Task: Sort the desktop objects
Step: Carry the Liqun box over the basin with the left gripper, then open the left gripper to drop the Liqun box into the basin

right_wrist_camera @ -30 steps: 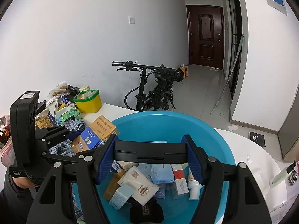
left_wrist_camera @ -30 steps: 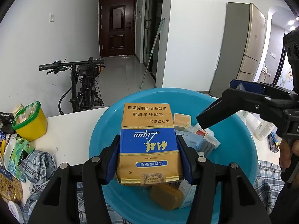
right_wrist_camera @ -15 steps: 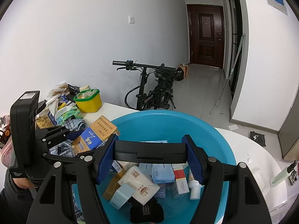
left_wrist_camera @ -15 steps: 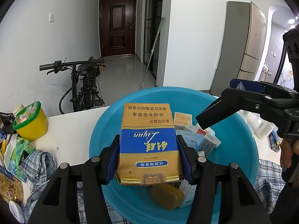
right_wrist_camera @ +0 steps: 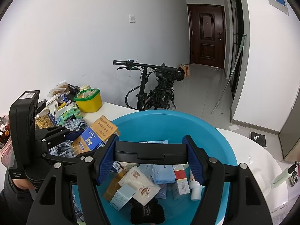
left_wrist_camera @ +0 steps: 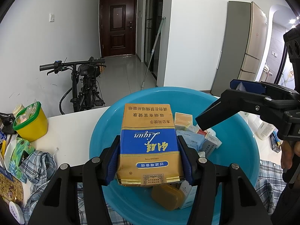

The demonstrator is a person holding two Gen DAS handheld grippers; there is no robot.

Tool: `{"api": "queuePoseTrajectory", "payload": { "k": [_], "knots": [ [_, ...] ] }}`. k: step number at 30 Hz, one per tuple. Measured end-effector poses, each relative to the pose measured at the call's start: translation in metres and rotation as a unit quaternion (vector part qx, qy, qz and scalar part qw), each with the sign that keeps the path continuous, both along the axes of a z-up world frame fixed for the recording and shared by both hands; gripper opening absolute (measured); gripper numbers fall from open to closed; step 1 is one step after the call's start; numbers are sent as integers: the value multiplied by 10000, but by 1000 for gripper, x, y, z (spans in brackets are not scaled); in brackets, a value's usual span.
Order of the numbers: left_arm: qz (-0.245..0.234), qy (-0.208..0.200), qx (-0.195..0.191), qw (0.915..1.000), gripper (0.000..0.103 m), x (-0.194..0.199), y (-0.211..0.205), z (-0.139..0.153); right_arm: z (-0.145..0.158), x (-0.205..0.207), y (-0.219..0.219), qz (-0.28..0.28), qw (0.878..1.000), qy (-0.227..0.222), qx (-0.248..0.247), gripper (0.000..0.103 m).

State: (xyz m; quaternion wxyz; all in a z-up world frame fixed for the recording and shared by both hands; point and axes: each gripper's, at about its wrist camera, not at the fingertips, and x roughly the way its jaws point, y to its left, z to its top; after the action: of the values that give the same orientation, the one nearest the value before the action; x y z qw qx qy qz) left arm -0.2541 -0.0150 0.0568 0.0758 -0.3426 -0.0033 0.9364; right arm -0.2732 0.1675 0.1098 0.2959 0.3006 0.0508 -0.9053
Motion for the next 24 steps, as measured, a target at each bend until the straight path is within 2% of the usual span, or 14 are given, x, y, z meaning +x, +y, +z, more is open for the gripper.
{"api": "queuePoseTrajectory", "payload": {
  "k": [16,18,19,20,21,24],
  "knots": [
    [-5,-2,-6,10000,58,0,1,0,-1,0,-3,3,10000,-12,18,69],
    [14,1,-22,10000,62,0,-1,-1,0,0,-4,13,10000,-11,26,69],
    [26,-8,-20,10000,74,0,-2,-1,0,0,-4,6,10000,-11,26,69],
    [71,-50,-21,10000,97,-1,-3,-2,1,0,-4,10,10000,-13,24,69],
    [117,-67,-30,9999,103,-2,-4,-2,1,0,-4,1,10000,-8,20,69],
    [210,0,-58,9998,103,0,-8,0,0,-1,-4,-22,10000,-13,16,69]
  ]
}}
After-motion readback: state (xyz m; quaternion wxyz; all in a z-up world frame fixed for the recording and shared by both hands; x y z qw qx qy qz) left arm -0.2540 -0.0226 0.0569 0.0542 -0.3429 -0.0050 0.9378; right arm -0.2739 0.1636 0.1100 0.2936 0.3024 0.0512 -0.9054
